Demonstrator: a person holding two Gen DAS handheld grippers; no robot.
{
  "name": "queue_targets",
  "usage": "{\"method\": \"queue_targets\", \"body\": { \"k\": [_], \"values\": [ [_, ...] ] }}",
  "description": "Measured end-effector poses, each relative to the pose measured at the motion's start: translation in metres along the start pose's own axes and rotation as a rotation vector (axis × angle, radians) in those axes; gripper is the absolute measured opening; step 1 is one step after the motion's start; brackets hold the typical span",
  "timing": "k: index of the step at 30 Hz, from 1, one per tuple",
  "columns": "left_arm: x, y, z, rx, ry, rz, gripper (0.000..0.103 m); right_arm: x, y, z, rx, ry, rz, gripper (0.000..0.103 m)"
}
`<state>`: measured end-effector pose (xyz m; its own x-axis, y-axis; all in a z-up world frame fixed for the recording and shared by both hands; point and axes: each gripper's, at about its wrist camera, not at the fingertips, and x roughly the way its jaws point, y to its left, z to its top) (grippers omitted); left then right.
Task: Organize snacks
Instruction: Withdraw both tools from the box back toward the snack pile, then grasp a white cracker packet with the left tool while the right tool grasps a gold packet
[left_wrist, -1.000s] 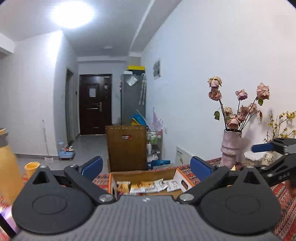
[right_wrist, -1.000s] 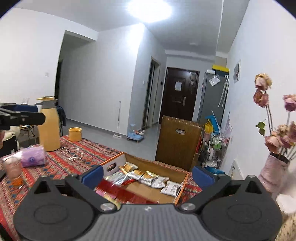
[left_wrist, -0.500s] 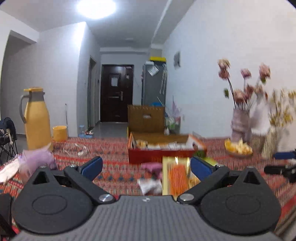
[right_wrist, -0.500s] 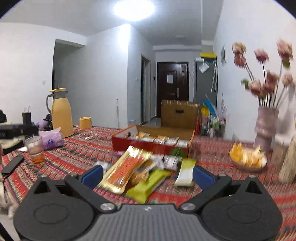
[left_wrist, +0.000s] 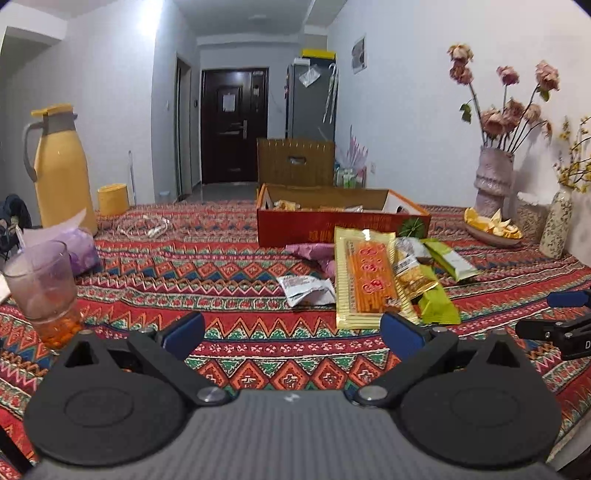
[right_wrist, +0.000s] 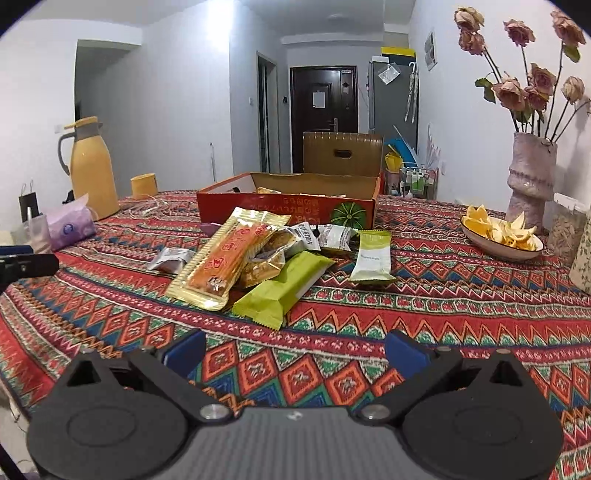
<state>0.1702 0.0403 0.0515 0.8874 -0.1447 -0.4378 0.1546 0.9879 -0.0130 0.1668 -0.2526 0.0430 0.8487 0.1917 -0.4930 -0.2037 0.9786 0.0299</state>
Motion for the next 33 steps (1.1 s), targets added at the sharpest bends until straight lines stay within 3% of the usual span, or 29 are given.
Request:
{"method": "queue_targets", "body": {
  "k": [7, 9, 12, 15, 19, 26, 28, 29, 30, 33],
  "values": [
    [0.051, 0.000, 0.007, 0.002, 0.067, 0.028, 0.103, 0.029, -0.003, 0.018, 0.000, 0.014, 0.016, 0.101],
    [0.073, -0.001, 0.009, 0.010, 0.102, 0.051, 0.103, 0.040, -0.004, 0.025, 0.015, 0.022, 0.035, 0.087],
    [0.103, 0.000, 0.016, -0.002, 0.136, 0.024, 0.103, 0.059, -0.001, 0.038, 0.007, 0.038, 0.055, 0.071],
    [0.129, -0.001, 0.027, -0.002, 0.119, -0.011, 0.102, 0.080, 0.002, 0.055, -0.008, 0.026, 0.084, 0.055],
    [0.164, -0.005, 0.036, 0.018, 0.151, -0.003, 0.085, 0.119, 0.004, 0.072, 0.010, 0.040, 0.081, 0.044],
    [0.197, -0.006, 0.032, -0.063, 0.222, -0.051, 0.081, 0.167, 0.010, 0.072, 0.050, 0.087, 0.099, 0.043],
    [0.199, -0.007, 0.029, -0.050, 0.223, -0.050, 0.057, 0.169, 0.013, 0.071, 0.039, 0.074, 0.088, 0.040],
    [0.198, -0.009, 0.028, -0.028, 0.212, -0.049, 0.054, 0.170, 0.013, 0.071, 0.035, 0.070, 0.090, 0.034],
    [0.197, -0.009, 0.028, -0.025, 0.214, -0.057, 0.053, 0.170, 0.013, 0.070, 0.032, 0.069, 0.097, 0.021],
    [0.190, -0.014, 0.030, -0.020, 0.233, -0.052, 0.050, 0.165, 0.012, 0.068, 0.007, 0.068, 0.103, 0.018]
  ]
}}
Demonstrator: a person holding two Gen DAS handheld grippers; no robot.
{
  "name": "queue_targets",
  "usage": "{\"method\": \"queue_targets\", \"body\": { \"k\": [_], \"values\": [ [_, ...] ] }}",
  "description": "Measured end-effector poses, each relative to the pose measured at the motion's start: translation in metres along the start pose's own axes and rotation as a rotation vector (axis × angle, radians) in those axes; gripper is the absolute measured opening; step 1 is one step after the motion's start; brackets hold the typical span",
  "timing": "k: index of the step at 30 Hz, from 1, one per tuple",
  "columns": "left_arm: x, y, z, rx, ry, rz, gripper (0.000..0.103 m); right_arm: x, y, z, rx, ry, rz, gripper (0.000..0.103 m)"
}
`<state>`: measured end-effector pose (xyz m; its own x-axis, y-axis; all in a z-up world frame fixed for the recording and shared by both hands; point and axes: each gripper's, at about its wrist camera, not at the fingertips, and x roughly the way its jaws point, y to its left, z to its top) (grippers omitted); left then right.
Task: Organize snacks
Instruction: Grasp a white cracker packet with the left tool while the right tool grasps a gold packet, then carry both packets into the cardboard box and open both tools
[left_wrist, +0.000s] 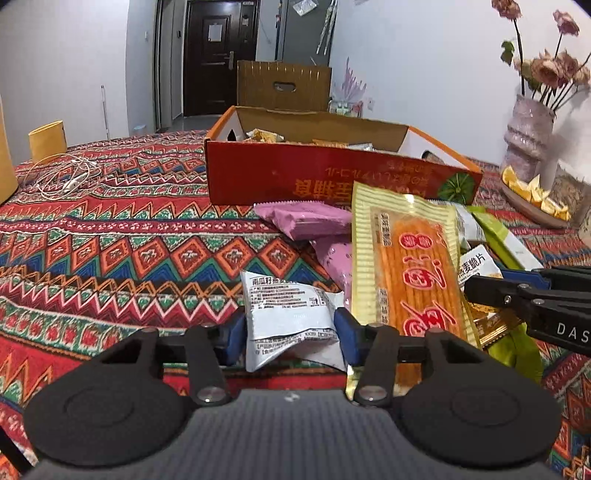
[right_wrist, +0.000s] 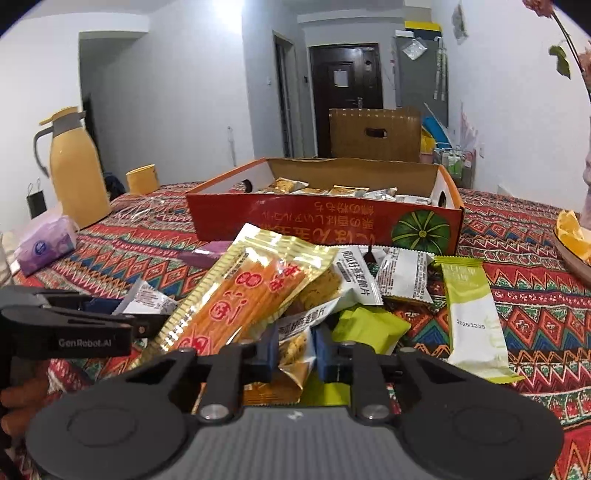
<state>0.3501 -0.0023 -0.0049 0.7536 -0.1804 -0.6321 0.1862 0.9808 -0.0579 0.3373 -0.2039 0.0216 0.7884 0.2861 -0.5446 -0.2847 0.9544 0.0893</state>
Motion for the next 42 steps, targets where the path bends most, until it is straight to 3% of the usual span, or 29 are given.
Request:
{"method": "queue_targets", "body": {
  "k": [4, 14, 27, 35, 38, 42],
  "values": [
    [-0.022, -0.006, -0.006, 0.005, -0.010, 0.038, 0.050, -0.018, -0.004, -0.004, 0.011, -0.008, 0.012, 0.016],
    [-0.090, 0.008, -0.035, -0.067, -0.014, 0.078, 0.050, -0.095, -0.033, -0.031, 0.077, -0.059, -0.055, 0.011],
    [-0.122, -0.025, -0.032, -0.003, -0.085, 0.034, 0.050, -0.141, -0.041, -0.052, 0.116, -0.132, -0.050, 0.009],
    [-0.114, -0.023, 0.014, -0.012, -0.138, -0.039, 0.050, -0.147, -0.051, -0.019, 0.073, -0.194, -0.012, 0.009],
    [-0.098, -0.018, 0.048, 0.008, -0.183, -0.061, 0.050, -0.137, -0.058, 0.011, 0.037, -0.221, 0.030, 0.009],
    [-0.063, -0.014, 0.097, 0.052, -0.250, -0.034, 0.050, -0.109, -0.062, 0.066, -0.015, -0.249, 0.053, 0.009]
  ]
}}
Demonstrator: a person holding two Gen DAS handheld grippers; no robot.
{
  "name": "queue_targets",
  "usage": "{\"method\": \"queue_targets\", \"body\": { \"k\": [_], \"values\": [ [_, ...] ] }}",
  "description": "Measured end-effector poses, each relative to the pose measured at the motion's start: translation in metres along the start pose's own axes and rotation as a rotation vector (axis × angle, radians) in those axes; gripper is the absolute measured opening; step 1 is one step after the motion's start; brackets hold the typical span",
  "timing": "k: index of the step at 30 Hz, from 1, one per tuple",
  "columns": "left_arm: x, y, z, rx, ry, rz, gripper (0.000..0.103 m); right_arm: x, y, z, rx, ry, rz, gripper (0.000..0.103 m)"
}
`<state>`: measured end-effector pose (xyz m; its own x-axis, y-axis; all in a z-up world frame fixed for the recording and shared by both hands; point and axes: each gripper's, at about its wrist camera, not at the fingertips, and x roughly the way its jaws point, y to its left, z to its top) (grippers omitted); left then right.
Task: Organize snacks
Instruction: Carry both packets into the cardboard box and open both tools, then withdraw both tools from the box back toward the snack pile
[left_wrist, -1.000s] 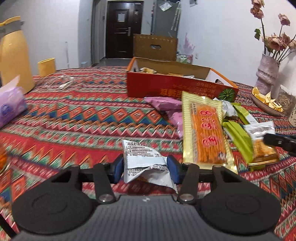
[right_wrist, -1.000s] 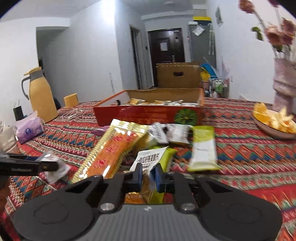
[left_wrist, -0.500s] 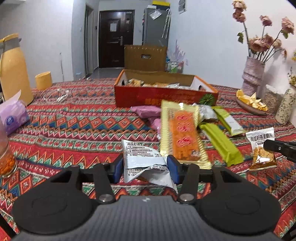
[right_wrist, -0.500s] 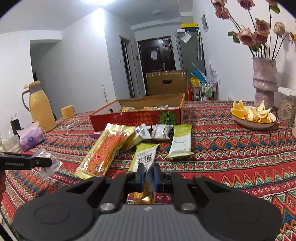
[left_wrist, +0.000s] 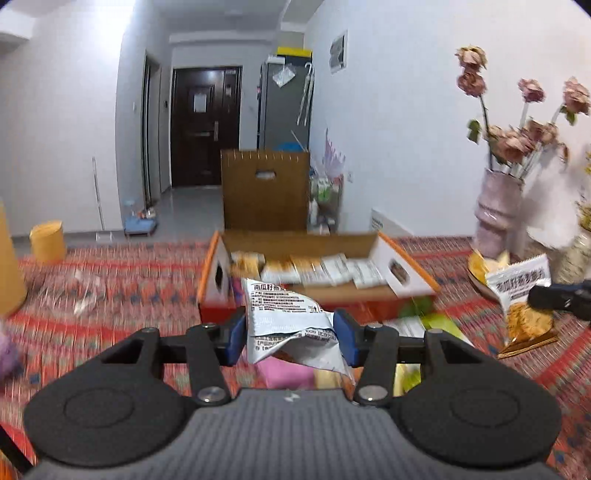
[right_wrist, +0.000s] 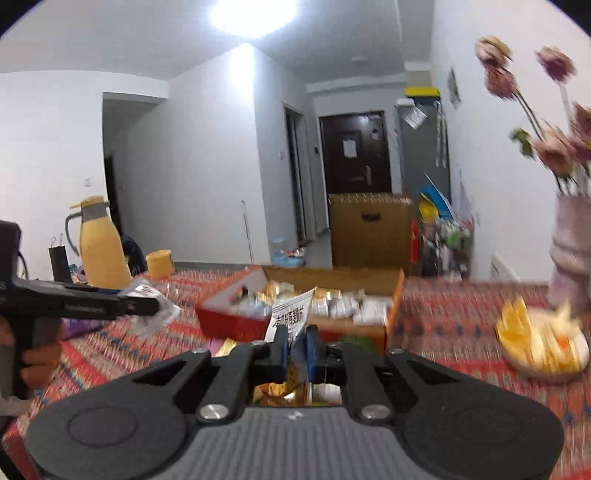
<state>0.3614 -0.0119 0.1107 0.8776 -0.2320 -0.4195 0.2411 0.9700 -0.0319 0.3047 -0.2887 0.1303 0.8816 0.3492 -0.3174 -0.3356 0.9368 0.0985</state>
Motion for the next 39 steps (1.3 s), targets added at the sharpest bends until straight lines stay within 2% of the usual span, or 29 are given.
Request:
{"method": "queue_targets", "body": {
  "k": [4, 8, 9, 12, 15, 16, 18, 21, 24, 27, 33, 37, 39],
  "values": [
    [0.048, 0.012, 0.031, -0.029, -0.005, -0.041, 0.050, 0.058, -0.001, 0.038, -0.048, -0.007, 0.025, 0.009],
    [0.105, 0.016, 0.050, -0.067, 0.029, -0.080, 0.051, 0.134, -0.015, 0.059, -0.005, 0.034, 0.039, 0.009],
    [0.121, 0.013, 0.052, -0.063, 0.035, -0.069, 0.051, 0.155, -0.020, 0.061, 0.002, 0.051, 0.029, 0.009],
    [0.158, 0.004, 0.045, -0.046, 0.071, -0.054, 0.051, 0.204, -0.035, 0.059, 0.065, 0.091, 0.005, 0.009],
    [0.192, 0.004, 0.027, -0.112, 0.151, -0.104, 0.052, 0.234, -0.048, 0.055, 0.133, 0.099, -0.016, 0.009],
    [0.201, 0.004, 0.021, -0.126, 0.166, -0.111, 0.059, 0.242, -0.052, 0.054, 0.157, 0.098, -0.012, 0.009],
    [0.213, 0.000, 0.014, -0.047, 0.227, -0.102, 0.065, 0.256, -0.057, 0.052, 0.195, 0.096, 0.007, 0.009],
    [0.205, 0.006, 0.012, -0.024, 0.185, -0.121, 0.079, 0.281, -0.055, 0.045, 0.220, 0.116, 0.060, 0.010],
    [0.195, 0.023, 0.021, -0.040, 0.142, -0.134, 0.082, 0.306, -0.051, 0.033, 0.243, 0.180, 0.099, 0.015],
    [0.195, 0.039, 0.029, -0.081, 0.134, -0.096, 0.083, 0.315, -0.045, 0.026, 0.251, 0.215, 0.110, 0.022],
    [0.203, 0.046, 0.029, -0.109, 0.182, -0.039, 0.083, 0.302, -0.051, 0.035, 0.246, 0.175, 0.058, 0.022],
    [0.188, 0.040, 0.037, -0.094, 0.156, -0.021, 0.083, 0.281, -0.059, 0.047, 0.231, 0.141, 0.041, 0.022],
    [0.165, 0.034, 0.045, -0.066, 0.107, -0.002, 0.083, 0.260, -0.052, 0.056, 0.199, 0.107, 0.016, 0.024]
  ]
}}
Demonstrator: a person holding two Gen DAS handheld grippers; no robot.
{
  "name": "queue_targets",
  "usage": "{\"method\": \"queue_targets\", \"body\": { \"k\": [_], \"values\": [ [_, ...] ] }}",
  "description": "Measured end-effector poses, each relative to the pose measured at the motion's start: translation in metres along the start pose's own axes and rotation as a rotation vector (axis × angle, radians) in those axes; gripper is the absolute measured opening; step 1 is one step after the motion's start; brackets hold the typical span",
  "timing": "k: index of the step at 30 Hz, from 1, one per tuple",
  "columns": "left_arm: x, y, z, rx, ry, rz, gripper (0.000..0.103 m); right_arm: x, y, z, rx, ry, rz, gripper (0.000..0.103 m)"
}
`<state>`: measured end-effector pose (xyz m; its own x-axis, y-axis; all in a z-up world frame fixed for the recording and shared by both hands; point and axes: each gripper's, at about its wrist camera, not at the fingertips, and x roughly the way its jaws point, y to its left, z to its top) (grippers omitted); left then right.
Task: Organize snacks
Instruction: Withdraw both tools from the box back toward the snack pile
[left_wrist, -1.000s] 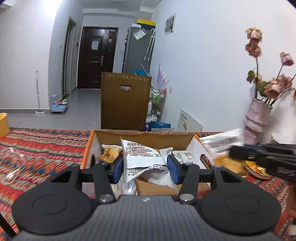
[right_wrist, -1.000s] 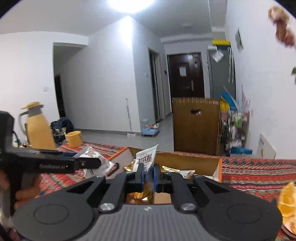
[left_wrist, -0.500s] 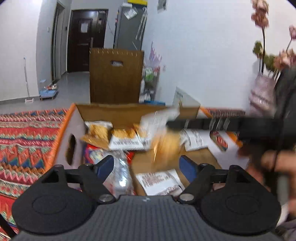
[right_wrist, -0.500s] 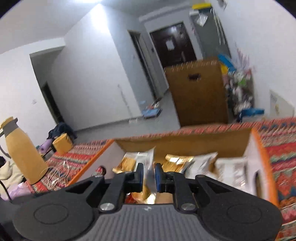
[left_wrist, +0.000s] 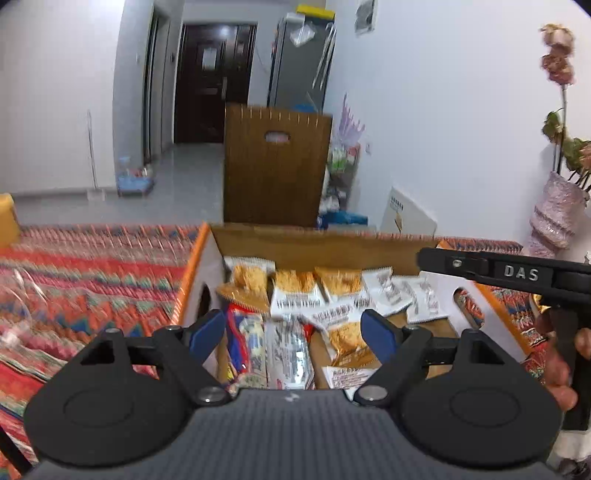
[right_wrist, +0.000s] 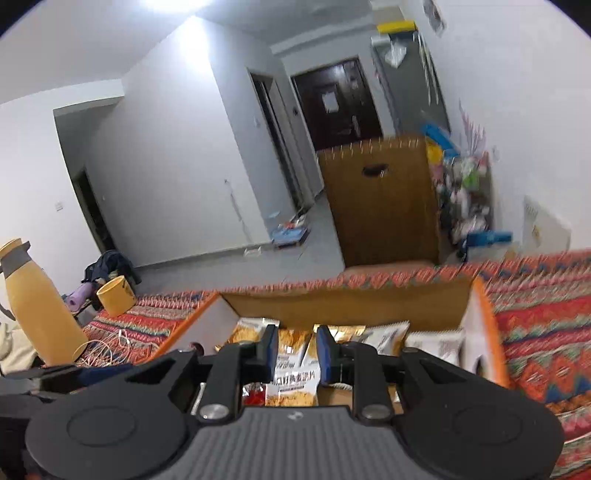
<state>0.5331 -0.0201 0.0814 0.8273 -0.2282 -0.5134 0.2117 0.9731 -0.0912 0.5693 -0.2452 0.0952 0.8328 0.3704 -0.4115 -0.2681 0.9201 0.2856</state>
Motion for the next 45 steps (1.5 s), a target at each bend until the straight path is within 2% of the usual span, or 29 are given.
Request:
{"method": "queue_targets", "body": {
  "k": [1, 3, 7, 9, 11, 14, 19, 22, 26, 30, 34, 39, 45],
  "values": [
    [-0.014, -0.003, 0.003, 0.014, -0.045, 0.006, 0.084, -0.016, 0.005, 0.003, -0.021, -0.028, -0.005, 0.025],
    [-0.045, -0.006, 0.007, 0.015, -0.119, 0.009, 0.090, -0.050, 0.017, 0.008, -0.063, -0.076, -0.009, 0.041],
    [-0.101, -0.015, 0.011, 0.024, -0.144, -0.041, 0.091, -0.118, 0.041, 0.016, -0.189, -0.148, -0.040, 0.059],
    [-0.136, -0.021, 0.003, 0.048, -0.174, -0.066, 0.095, -0.155, 0.047, 0.011, -0.226, -0.200, -0.045, 0.073],
    [-0.169, -0.025, -0.009, 0.058, -0.209, -0.086, 0.098, -0.190, 0.048, 0.001, -0.247, -0.232, -0.046, 0.077],
    [-0.213, -0.032, -0.036, 0.057, -0.260, -0.091, 0.103, -0.234, 0.050, -0.024, -0.284, -0.231, -0.074, 0.084],
    [-0.267, -0.053, -0.100, 0.126, -0.317, 0.025, 0.103, -0.293, 0.052, -0.079, -0.287, -0.251, -0.113, 0.093],
    [-0.290, -0.059, -0.132, 0.155, -0.319, 0.024, 0.103, -0.320, 0.054, -0.114, -0.289, -0.257, -0.153, 0.096],
    [-0.304, -0.059, -0.162, 0.136, -0.283, 0.025, 0.103, -0.341, 0.053, -0.158, -0.258, -0.232, -0.168, 0.103],
    [-0.302, -0.058, -0.185, 0.139, -0.193, 0.059, 0.103, -0.345, 0.046, -0.193, -0.207, -0.154, -0.217, 0.103],
    [-0.302, -0.062, -0.200, 0.158, -0.167, 0.052, 0.103, -0.351, 0.043, -0.219, -0.162, -0.114, -0.259, 0.103],
    [-0.298, -0.074, -0.208, 0.169, -0.149, 0.064, 0.103, -0.350, 0.038, -0.236, -0.141, -0.056, -0.265, 0.103],
    [-0.286, -0.090, -0.213, 0.226, -0.137, 0.034, 0.103, -0.345, 0.032, -0.243, -0.106, -0.038, -0.251, 0.103]
  ]
}}
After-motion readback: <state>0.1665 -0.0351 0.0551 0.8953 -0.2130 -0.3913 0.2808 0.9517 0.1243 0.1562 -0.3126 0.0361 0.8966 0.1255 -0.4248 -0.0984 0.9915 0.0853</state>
